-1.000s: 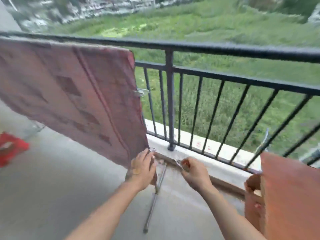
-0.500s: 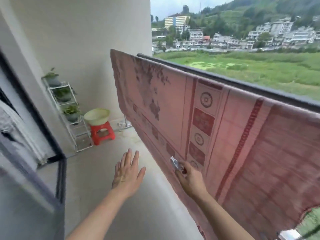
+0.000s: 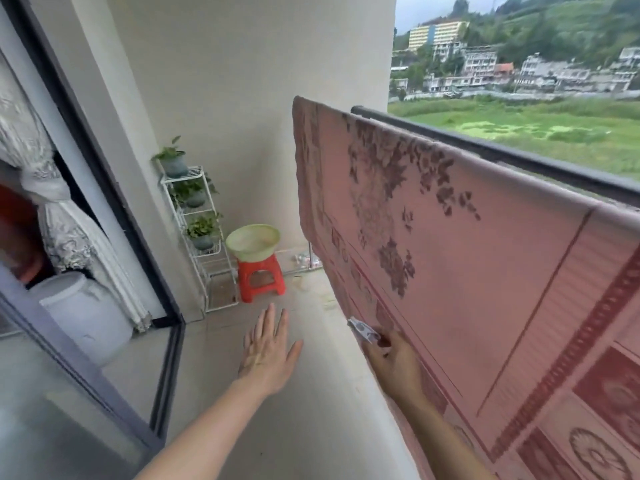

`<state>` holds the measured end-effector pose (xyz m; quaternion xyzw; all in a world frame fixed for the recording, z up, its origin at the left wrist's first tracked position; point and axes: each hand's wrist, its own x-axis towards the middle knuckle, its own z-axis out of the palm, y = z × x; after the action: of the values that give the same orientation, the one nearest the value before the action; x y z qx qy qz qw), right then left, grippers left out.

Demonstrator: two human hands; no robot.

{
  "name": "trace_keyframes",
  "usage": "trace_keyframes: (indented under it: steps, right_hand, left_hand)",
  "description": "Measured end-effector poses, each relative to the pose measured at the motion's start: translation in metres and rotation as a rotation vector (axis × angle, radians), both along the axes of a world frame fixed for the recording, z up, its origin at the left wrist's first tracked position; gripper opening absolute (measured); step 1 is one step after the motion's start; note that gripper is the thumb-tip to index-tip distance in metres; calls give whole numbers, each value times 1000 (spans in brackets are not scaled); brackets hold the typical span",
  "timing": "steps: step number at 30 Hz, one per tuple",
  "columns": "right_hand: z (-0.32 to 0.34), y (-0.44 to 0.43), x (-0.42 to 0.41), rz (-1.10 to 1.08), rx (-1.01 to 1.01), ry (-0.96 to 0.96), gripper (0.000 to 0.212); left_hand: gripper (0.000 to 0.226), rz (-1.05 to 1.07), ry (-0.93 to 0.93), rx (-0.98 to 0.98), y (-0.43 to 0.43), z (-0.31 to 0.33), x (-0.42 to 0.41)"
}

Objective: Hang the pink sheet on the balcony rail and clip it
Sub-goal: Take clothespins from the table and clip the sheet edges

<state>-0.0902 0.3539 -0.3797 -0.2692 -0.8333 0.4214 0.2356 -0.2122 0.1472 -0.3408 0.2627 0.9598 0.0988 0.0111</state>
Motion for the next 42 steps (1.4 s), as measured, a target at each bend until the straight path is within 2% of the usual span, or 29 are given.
trace_keyframes:
  steps: [6, 11, 15, 19, 21, 26, 31, 36, 42]
  right_hand:
    - [36, 55, -162, 19, -41, 66, 30]
    - [38, 67, -302, 93, -85, 56, 37]
    - [31, 79, -420, 61, -91, 71, 46]
    - [41, 89, -531, -21, -121, 51, 29]
    - [54, 94, -580, -64, -149, 50, 31]
    - [82, 123, -683, -108, -152, 130, 24]
    - [74, 172, -784, -132, -185, 187, 29]
    - [68, 226, -890, -153, -220, 218, 14]
    - [62, 298, -1020, -121, -180, 174, 22]
  left_hand:
    - [69, 23, 21, 113, 45, 38, -142]
    - [70, 86, 41, 166, 50, 37, -274]
    - [70, 105, 13, 173, 55, 22, -393]
    - [70, 85, -42, 196, 64, 18, -515]
    - [70, 56, -41, 187, 74, 25, -573]
    - [71, -34, -27, 216, 121, 47, -702]
    - [70, -94, -15, 186, 182, 40, -809]
    - [71, -103, -48, 148, 243, 16, -916]
    - [70, -76, -79, 133, 299, 18, -1042]
